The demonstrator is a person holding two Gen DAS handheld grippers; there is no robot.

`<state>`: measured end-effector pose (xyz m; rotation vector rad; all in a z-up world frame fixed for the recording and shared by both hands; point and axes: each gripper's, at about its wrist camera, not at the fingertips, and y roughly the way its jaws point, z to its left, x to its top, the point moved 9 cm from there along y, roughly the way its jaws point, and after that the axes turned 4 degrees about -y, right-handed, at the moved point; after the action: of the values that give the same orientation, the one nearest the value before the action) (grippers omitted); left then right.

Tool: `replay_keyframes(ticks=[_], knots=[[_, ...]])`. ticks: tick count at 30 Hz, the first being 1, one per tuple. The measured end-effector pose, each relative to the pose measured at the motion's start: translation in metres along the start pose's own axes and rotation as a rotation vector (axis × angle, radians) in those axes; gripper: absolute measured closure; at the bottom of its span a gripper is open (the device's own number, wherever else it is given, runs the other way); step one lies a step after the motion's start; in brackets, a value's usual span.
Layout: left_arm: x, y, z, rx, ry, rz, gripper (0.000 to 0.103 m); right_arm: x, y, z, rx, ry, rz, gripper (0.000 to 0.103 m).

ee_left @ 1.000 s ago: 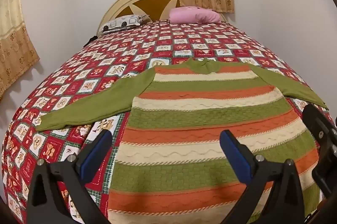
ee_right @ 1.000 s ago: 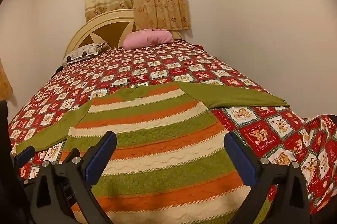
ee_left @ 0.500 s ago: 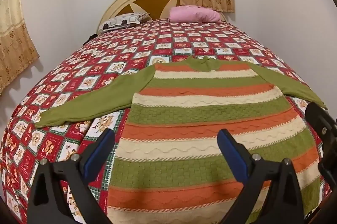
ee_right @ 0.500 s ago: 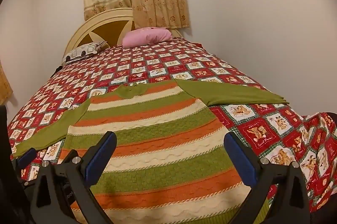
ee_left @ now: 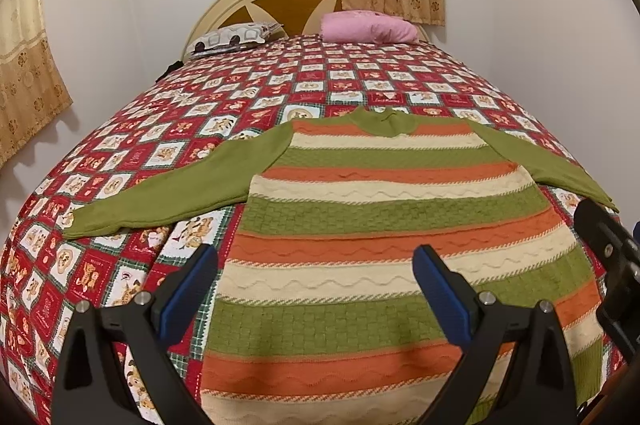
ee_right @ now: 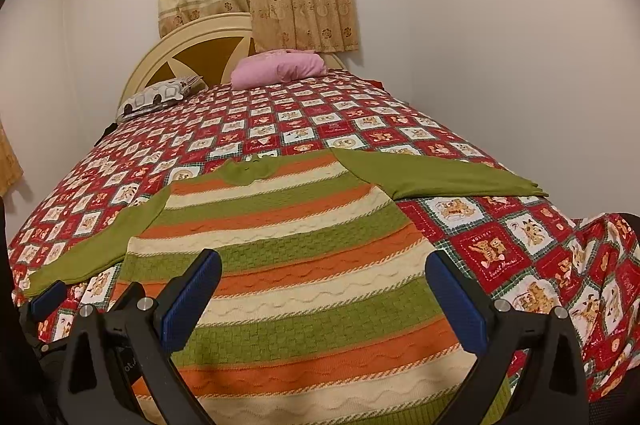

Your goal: Fold small clothes

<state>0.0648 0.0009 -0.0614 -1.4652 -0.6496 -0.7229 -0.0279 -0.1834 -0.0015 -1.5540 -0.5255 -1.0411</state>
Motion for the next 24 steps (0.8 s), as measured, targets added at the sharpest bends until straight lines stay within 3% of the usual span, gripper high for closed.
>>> replay_keyframes(ticks=[24], knots=[[-0.004, -0.0003, -0.0013, 0.0, 0.0, 0.007, 0.003, -0.0014, 0.0004, 0.0019, 0.0, 0.002, 0.008, 0.001]])
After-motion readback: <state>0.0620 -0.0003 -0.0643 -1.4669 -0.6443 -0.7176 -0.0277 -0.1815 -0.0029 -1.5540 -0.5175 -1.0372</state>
